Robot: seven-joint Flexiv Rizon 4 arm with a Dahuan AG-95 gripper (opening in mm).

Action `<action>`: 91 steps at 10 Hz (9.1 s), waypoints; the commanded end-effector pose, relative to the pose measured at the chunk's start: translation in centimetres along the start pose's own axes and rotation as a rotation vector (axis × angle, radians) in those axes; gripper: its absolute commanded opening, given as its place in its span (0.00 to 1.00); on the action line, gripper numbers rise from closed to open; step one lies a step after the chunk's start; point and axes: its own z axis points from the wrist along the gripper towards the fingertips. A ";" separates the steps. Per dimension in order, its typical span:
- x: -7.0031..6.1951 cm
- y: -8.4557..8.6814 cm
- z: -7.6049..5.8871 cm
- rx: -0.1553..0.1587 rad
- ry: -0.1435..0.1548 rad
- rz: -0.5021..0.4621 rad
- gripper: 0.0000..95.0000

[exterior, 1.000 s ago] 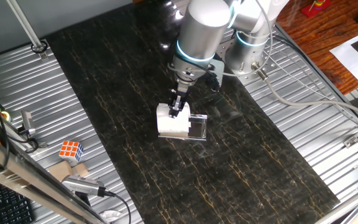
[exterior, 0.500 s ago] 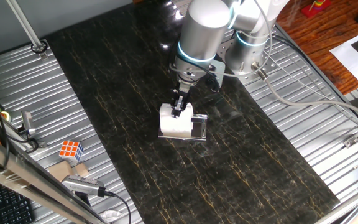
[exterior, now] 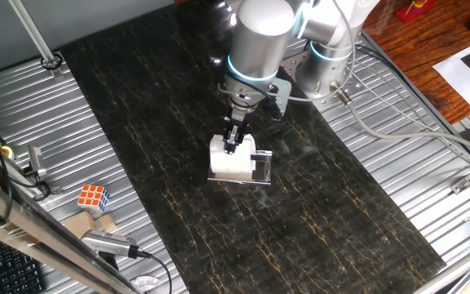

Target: Take the roll of paper down from the shelf

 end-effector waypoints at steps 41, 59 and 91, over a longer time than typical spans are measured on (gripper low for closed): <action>-8.0 -1.1 -3.7 -0.004 -0.050 0.152 0.00; -7.5 -2.1 -1.7 0.021 -0.030 0.113 0.00; 0.6 -0.4 -2.0 0.063 0.094 0.011 0.00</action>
